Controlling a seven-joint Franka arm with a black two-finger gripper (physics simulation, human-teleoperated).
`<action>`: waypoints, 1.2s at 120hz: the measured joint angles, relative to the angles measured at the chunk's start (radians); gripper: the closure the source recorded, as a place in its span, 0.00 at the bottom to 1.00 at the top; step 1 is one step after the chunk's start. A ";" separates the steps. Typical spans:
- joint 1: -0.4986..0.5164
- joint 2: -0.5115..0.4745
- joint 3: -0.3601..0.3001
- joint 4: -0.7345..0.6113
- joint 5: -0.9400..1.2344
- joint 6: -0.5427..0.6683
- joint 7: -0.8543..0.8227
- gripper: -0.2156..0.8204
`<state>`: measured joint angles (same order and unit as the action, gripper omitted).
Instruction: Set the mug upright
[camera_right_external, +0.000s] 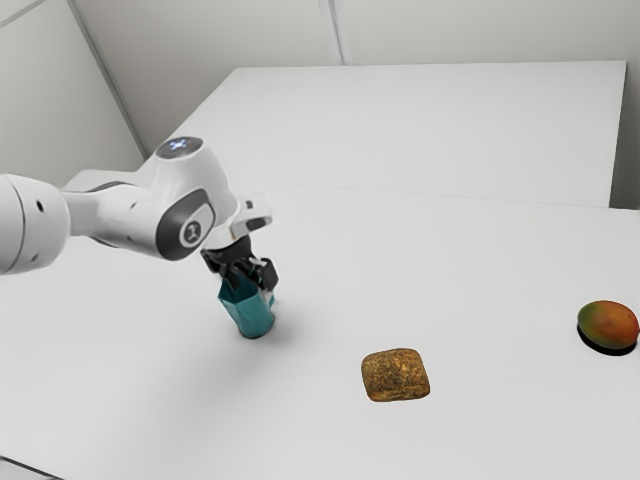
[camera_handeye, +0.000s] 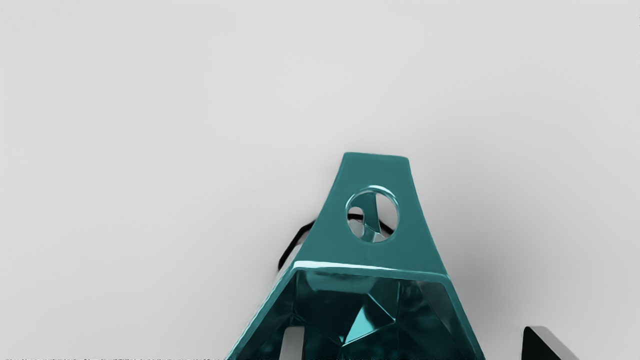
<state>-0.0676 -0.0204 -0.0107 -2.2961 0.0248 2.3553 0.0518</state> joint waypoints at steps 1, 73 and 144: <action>0.000 -0.001 0.000 0.000 0.000 0.000 0.000 0.34; -0.068 -0.109 -0.003 0.083 -0.012 -0.117 0.000 0.24; 0.000 -0.018 -0.065 0.423 -0.016 -0.494 -0.003 0.23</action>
<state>-0.0673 -0.0379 -0.0762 -1.8726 0.0090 1.8615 0.0489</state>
